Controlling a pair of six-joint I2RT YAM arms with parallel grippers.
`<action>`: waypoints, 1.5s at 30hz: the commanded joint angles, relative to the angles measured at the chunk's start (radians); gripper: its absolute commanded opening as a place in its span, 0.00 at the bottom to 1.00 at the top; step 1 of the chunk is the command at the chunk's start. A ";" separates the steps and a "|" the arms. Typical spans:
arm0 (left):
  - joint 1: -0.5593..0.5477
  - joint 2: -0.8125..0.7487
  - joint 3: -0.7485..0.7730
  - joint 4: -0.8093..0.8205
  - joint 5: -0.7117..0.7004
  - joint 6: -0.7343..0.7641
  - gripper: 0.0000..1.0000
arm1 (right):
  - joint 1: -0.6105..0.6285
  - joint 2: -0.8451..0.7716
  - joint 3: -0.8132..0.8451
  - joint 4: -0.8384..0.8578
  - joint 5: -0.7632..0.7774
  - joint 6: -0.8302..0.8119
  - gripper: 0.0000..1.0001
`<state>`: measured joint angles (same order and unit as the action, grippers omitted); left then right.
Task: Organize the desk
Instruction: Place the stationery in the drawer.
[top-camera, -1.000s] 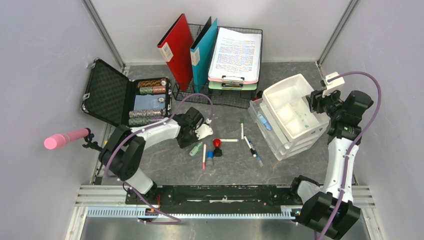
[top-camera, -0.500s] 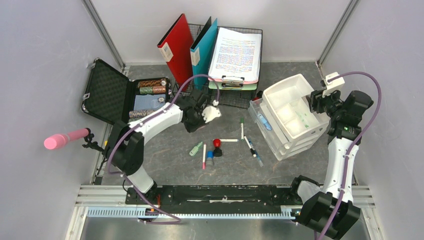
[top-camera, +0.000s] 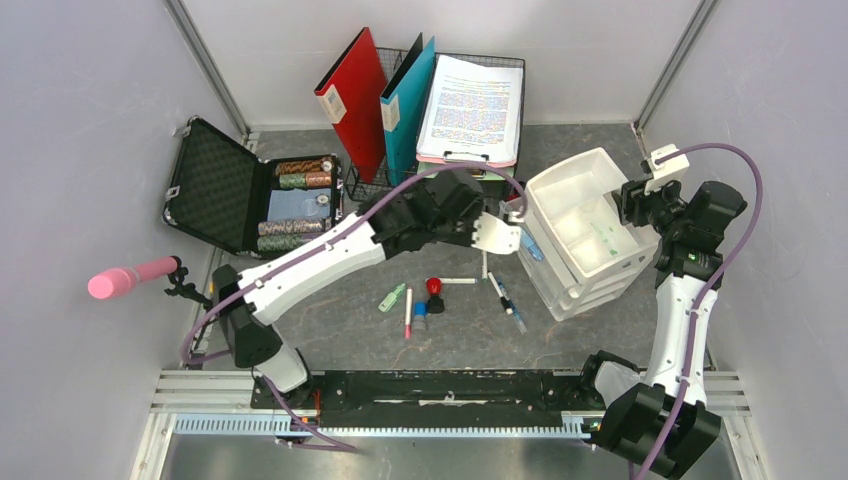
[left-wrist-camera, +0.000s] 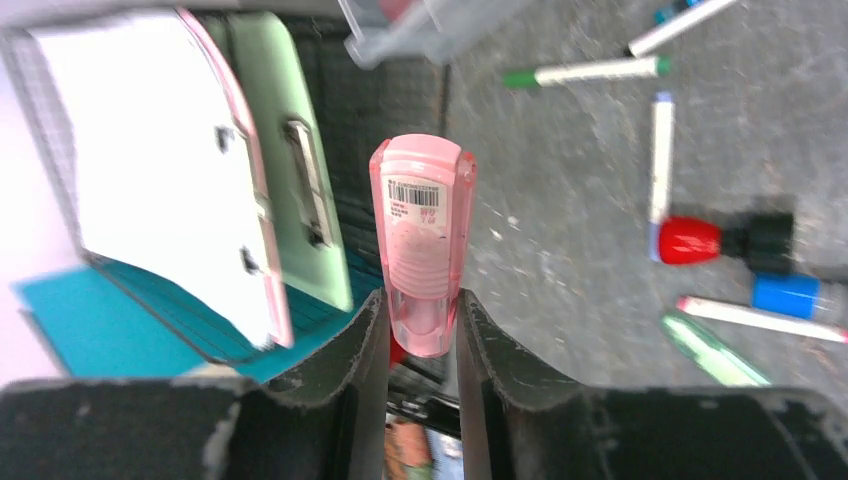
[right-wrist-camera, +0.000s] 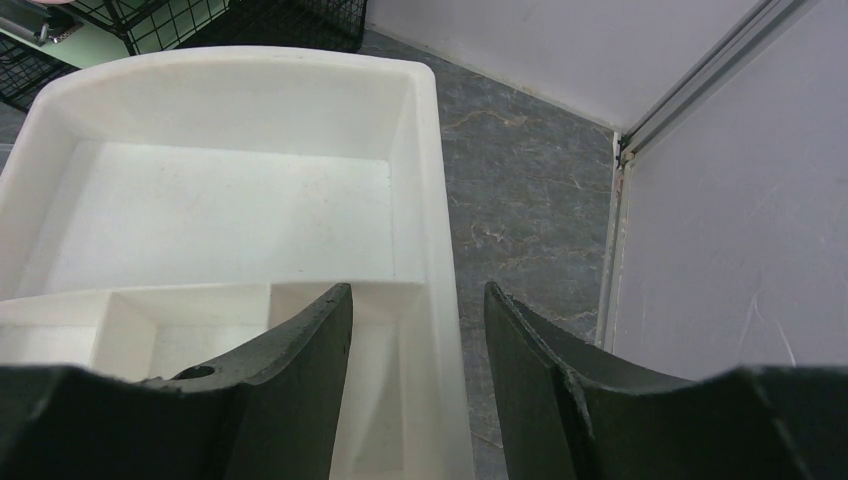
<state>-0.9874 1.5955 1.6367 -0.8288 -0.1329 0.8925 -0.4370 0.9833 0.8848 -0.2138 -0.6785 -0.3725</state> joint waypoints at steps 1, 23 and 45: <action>-0.073 0.101 0.153 0.028 -0.110 0.242 0.02 | 0.013 0.046 -0.067 -0.149 -0.026 -0.049 0.58; -0.222 0.443 0.454 0.040 -0.180 0.504 0.10 | 0.012 0.041 -0.067 -0.157 -0.026 -0.059 0.58; -0.178 0.074 0.165 0.071 -0.213 0.076 0.96 | 0.013 0.047 -0.071 -0.160 -0.035 -0.063 0.58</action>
<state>-1.1957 1.8229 1.9076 -0.7517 -0.3412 1.1801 -0.4370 0.9833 0.8848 -0.2138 -0.6846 -0.3866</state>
